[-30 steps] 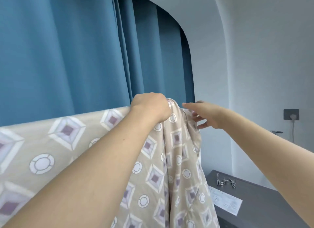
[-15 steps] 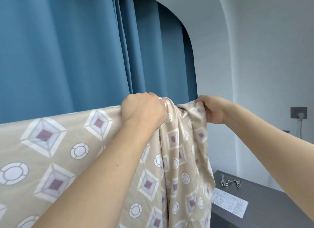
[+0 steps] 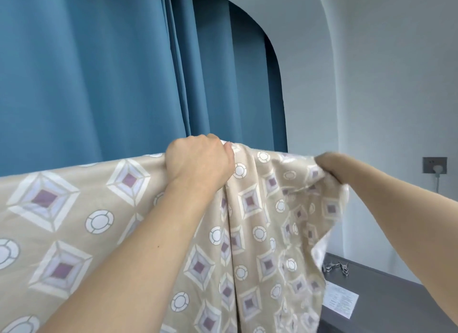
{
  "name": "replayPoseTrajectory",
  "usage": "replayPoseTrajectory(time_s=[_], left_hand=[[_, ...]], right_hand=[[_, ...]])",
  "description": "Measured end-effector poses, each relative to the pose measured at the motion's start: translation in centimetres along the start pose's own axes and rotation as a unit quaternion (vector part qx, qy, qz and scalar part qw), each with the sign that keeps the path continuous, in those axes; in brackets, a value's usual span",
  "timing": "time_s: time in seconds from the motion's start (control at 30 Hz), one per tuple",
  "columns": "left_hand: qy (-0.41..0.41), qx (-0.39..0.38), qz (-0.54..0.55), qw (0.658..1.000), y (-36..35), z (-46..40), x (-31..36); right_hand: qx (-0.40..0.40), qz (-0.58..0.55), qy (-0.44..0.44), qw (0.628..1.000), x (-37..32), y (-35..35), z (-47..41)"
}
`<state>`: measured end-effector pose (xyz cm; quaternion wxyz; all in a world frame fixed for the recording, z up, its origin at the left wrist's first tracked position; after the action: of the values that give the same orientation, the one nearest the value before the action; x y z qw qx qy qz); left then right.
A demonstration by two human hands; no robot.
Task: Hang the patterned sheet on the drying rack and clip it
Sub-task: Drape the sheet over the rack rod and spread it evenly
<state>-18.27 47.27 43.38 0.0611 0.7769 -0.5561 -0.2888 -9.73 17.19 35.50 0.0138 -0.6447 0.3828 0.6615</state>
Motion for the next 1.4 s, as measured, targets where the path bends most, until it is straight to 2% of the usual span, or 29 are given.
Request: replayPoseTrajectory(time_s=[0.03, 0.07, 0.1, 0.17, 0.23, 0.3, 0.4, 0.47, 0.53, 0.6, 0.67, 0.77, 0.83, 0.93, 1.03, 1.1, 1.13, 1.23, 1.33, 1.4], left_hand=[[-0.001, 0.002, -0.004, 1.000, 0.0, 0.0, 0.0], [-0.001, 0.003, -0.008, 1.000, 0.0, 0.0, 0.1], [-0.001, 0.001, -0.009, 1.000, 0.0, 0.0, 0.1], [-0.002, -0.002, -0.010, 1.000, -0.2, 0.1, 0.0], [0.000, -0.003, -0.013, 1.000, -0.3, 0.1, 0.0], [0.003, -0.003, -0.015, 1.000, -0.3, 0.1, -0.1], [0.003, 0.001, -0.021, 1.000, -0.3, 0.1, -0.3], [0.002, 0.007, -0.024, 1.000, -0.2, 0.1, -0.4], [0.001, 0.011, -0.022, 1.000, -0.1, 0.2, -0.3], [0.000, 0.011, -0.017, 1.000, -0.1, 0.2, -0.2], [0.000, 0.009, -0.011, 1.000, -0.1, 0.3, -0.2], [0.000, 0.016, -0.008, 1.000, 0.0, 0.3, -0.5], [-0.001, 0.016, -0.008, 1.000, 0.0, 0.3, -0.7], [-0.001, 0.017, -0.005, 1.000, -0.1, 0.3, -0.9], [-0.009, 0.009, 0.006, 1.000, -0.3, -0.1, -0.5], [-0.009, 0.007, 0.022, 1.000, -0.3, -0.2, -0.2], [-0.005, 0.006, 0.027, 1.000, -0.4, -0.3, -0.2], [0.005, 0.002, 0.032, 0.999, -0.5, -0.1, -0.7], [0.012, -0.009, 0.049, 0.999, -0.3, 0.0, -1.4], [0.015, -0.033, 0.064, 0.997, -0.3, -0.1, -1.7]], right_hand=[[-0.057, 0.086, 0.012, 0.995, 0.0, -1.5, 1.2], [-0.079, 0.164, 0.021, 0.983, -0.6, -2.4, 2.2], [-0.069, 0.173, 0.044, 0.982, -1.5, -2.8, 2.9], [-0.074, 0.099, 0.156, 0.980, -4.6, -3.6, 4.6], [-0.158, 0.014, 0.260, 0.953, -7.4, -4.8, 7.4], [-0.216, 0.055, 0.322, 0.920, -8.8, -6.1, 9.6], [-0.118, 0.204, 0.417, 0.878, -9.9, -6.4, 10.0], [-0.062, 0.251, 0.464, 0.848, -10.7, -6.2, 10.0], [-0.040, 0.271, 0.489, 0.828, -11.1, -6.1, 10.0], [-0.013, 0.270, 0.489, 0.830, -11.3, -5.4, 9.2], [0.041, 0.260, 0.438, 0.860, -10.7, -3.3, 6.5], [0.105, 0.280, 0.261, 0.918, -7.2, 0.5, 2.1], [0.061, 0.313, 0.162, 0.934, -4.4, 0.7, 0.3], [-0.035, 0.289, 0.194, 0.937, -3.9, -1.7, -0.3], [-0.184, 0.101, 0.220, 0.953, -5.8, -4.2, 3.1], [-0.263, 0.015, 0.239, 0.934, -7.0, -6.0, 5.3], [-0.269, 0.029, 0.268, 0.925, -7.7, -6.6, 5.9], [-0.199, 0.111, 0.325, 0.918, -8.8, -7.4, 5.4], [-0.185, -0.006, 0.309, 0.933, -9.0, -6.4, 4.1], [-0.126, -0.105, 0.286, 0.944, -9.0, -4.8, 2.6]])
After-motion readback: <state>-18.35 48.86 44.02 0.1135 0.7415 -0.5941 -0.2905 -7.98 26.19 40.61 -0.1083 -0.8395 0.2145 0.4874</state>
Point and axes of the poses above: each hand's wrist, its own z-axis away from the middle knuckle, its own y-axis out of the back of the hand, x = y × z, the point moved 7 cm from there along -z, towards the middle knuckle, and after that the axes turned 15 degrees about -z, right-handed, at the moved point
